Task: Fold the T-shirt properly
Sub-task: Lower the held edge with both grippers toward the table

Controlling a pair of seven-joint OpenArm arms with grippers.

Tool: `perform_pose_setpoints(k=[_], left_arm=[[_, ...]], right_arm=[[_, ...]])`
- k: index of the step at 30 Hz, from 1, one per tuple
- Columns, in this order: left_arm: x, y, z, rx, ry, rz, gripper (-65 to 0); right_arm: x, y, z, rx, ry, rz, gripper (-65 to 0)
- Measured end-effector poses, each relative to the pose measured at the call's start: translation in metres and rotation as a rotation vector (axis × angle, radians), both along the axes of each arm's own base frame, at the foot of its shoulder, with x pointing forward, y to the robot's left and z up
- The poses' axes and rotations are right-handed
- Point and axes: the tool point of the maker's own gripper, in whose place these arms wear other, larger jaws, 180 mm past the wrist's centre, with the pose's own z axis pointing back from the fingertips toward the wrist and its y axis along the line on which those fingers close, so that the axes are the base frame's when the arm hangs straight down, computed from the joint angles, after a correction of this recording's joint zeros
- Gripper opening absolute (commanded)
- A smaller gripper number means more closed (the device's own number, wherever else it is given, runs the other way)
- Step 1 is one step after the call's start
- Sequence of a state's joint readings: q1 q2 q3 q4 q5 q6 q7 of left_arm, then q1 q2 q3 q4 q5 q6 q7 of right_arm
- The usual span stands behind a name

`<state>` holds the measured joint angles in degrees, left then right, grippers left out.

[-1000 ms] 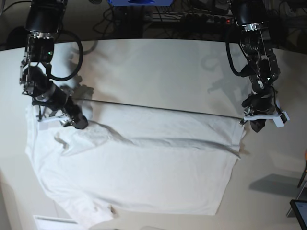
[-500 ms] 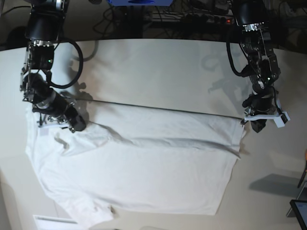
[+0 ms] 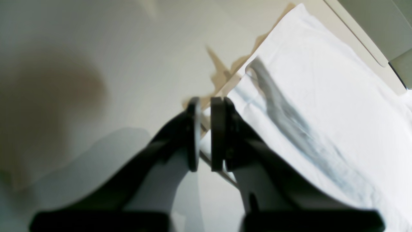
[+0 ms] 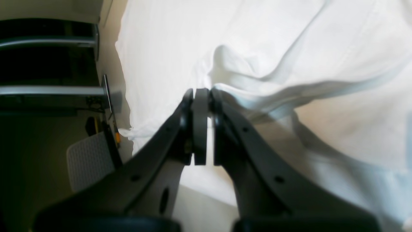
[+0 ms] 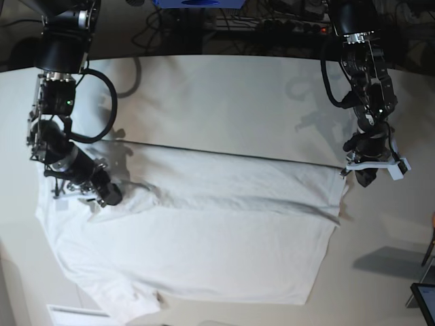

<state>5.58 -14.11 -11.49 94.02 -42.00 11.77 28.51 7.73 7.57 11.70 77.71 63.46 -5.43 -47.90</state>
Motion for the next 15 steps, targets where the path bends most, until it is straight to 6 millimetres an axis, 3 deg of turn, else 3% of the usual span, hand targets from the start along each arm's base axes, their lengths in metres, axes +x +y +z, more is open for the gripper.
perform_pose_setpoints(k=[5,15], left_arm=[[0.000,0.000,0.000,-0.001,0.000,0.000,-59.5],[0.000,0.000,0.000,0.000,0.001,0.000,-59.5]], right_arm=[[0.005,0.000,-0.008,0.012,0.029,-0.003,-64.3],[0.022,0.003,0.008,0.010,-0.034,0.022,-63.5]])
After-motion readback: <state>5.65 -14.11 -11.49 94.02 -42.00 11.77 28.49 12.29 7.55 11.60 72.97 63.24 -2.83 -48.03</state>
